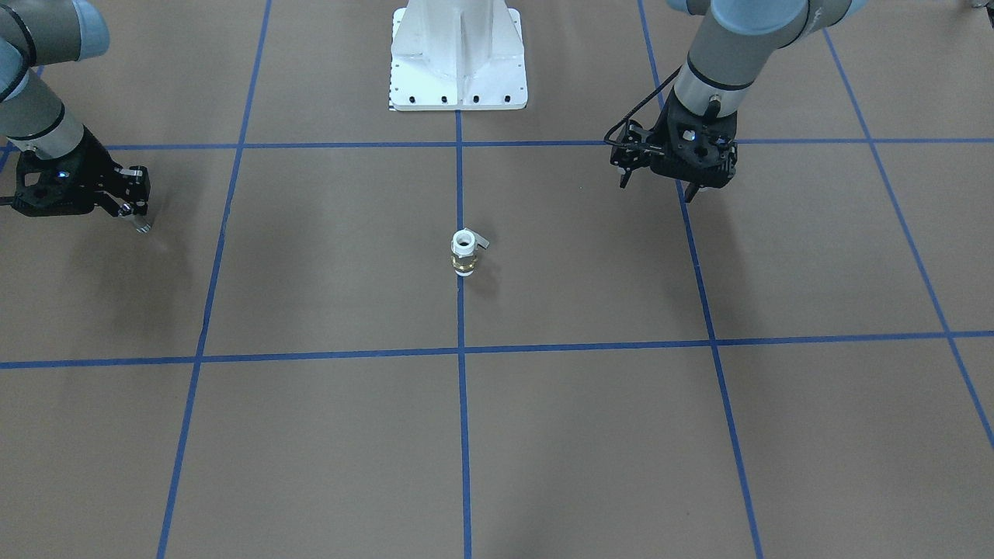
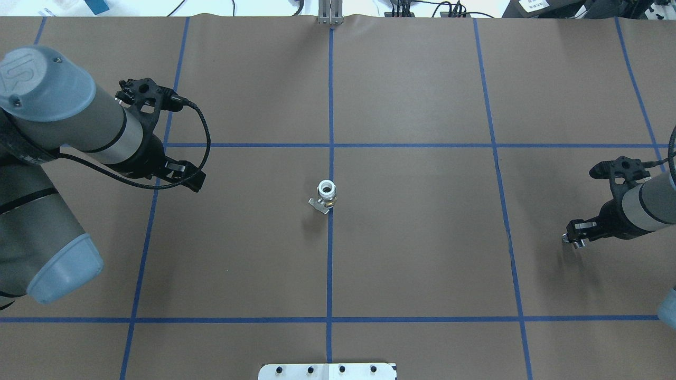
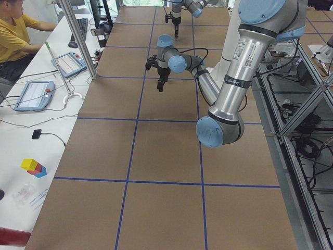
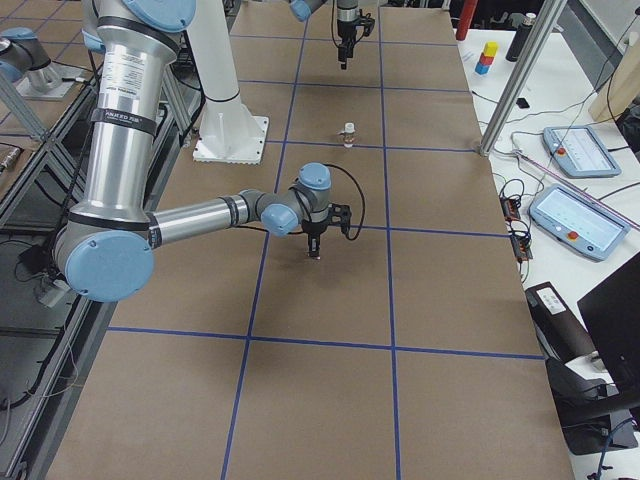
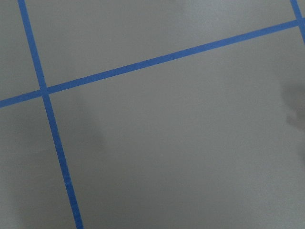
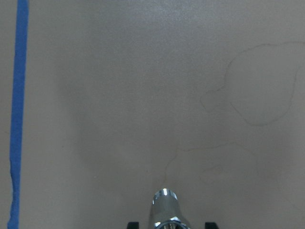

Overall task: Assemble PPR valve and pipe with both arms
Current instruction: 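Lower the right gripper onto the silver pipe fitting and grasp it, then carry the fitting with the right gripper above the standing valve while the left arm withdraws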

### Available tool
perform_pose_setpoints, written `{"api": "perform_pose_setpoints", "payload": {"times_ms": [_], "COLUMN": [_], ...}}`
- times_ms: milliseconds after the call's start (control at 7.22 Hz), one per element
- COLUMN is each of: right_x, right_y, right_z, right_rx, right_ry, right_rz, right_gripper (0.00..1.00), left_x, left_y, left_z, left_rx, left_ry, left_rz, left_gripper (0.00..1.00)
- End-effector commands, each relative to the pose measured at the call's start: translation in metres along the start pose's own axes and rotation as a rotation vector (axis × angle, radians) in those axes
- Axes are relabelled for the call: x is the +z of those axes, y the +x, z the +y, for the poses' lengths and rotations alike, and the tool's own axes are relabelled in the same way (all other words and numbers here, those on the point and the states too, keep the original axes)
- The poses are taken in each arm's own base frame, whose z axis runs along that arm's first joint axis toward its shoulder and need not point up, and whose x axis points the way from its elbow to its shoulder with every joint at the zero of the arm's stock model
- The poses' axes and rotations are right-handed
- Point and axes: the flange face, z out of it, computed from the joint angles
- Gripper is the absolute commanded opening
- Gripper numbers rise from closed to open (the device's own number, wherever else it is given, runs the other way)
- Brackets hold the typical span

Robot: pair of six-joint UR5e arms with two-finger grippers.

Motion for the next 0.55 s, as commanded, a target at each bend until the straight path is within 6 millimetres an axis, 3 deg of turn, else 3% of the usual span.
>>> {"api": "perform_pose_setpoints", "payload": {"times_ms": [0,138,277,415], "right_x": [-0.008,-0.014,-0.017,-0.029], "right_y": [-0.003,-0.003,-0.016,-0.032], "right_z": [-0.003,-0.01,-0.019,-0.036], "right_rx": [0.002,0.009,0.004,0.008], "right_ry": [0.01,0.022,0.034,0.057], "right_rz": [-0.016,-0.027,-0.042,-0.067], "right_gripper": [0.0,0.0,0.0,0.0], "left_x": [-0.002,-0.001,-0.003,-0.012], "left_y": [0.0,-0.002,-0.011,-0.031], "left_z": [0.0,0.0,-0.002,-0.007], "left_rx": [0.0,-0.004,-0.009,-0.035], "left_ry": [0.002,-0.001,0.002,-0.003], "left_rz": [0.002,-0.002,-0.011,-0.01], "left_gripper": [1.0,0.99,0.99,0.99]}}
